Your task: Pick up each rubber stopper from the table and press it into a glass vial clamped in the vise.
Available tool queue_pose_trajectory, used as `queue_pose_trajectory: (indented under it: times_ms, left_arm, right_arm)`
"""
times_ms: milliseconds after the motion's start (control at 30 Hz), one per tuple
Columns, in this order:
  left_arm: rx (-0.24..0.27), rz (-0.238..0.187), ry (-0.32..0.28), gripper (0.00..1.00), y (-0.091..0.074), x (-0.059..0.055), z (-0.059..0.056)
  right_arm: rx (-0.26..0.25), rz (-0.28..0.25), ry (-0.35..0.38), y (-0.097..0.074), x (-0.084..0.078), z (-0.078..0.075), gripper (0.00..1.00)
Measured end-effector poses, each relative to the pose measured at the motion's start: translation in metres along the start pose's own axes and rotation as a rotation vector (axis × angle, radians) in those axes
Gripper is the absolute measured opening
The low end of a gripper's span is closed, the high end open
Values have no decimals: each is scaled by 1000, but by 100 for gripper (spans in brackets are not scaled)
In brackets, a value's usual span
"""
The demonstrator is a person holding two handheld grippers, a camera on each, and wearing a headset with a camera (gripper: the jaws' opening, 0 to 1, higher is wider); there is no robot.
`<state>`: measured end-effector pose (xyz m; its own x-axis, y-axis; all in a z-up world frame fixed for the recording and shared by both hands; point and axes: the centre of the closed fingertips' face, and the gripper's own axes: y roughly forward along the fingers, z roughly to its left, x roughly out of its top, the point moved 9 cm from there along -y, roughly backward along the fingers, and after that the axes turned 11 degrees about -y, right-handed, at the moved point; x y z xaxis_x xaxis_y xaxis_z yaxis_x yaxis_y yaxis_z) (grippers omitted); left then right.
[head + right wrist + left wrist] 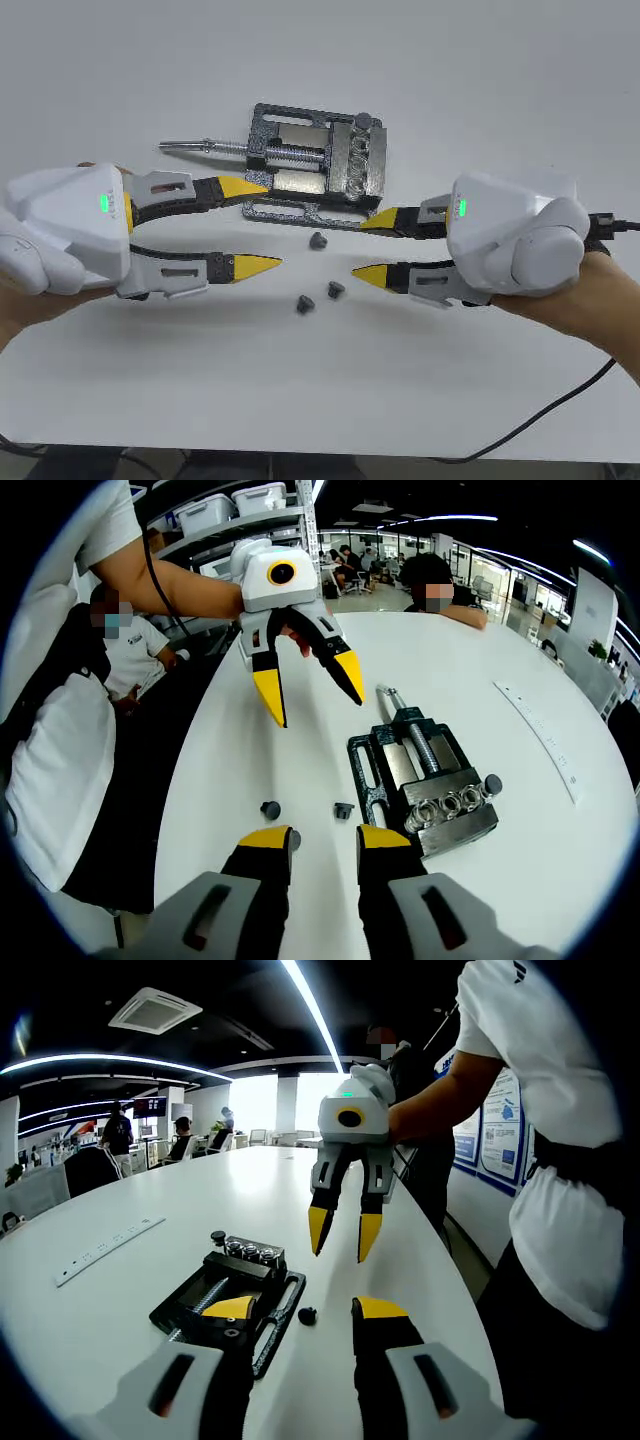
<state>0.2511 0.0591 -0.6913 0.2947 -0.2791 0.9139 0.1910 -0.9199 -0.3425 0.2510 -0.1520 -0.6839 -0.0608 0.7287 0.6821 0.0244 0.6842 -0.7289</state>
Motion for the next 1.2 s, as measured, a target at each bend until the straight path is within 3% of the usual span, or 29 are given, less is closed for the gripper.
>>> queue_pose_trajectory:
  times_ms: [400, 867, 1200]
  left_arm:
    - [4, 56, -9, 39, -8, -9, -7]
    - [55, 52, -43, 40, -17, -18, -16]
    - [85, 47, -67, 40, -21, -24, -26]
  right_arm:
    - [104, -5, -49, 10, -2, 7, 26]
    - [248, -1, -167, 30, 3, 10, 25]
    - [352, 2, -302, 45, 7, 12, 24]
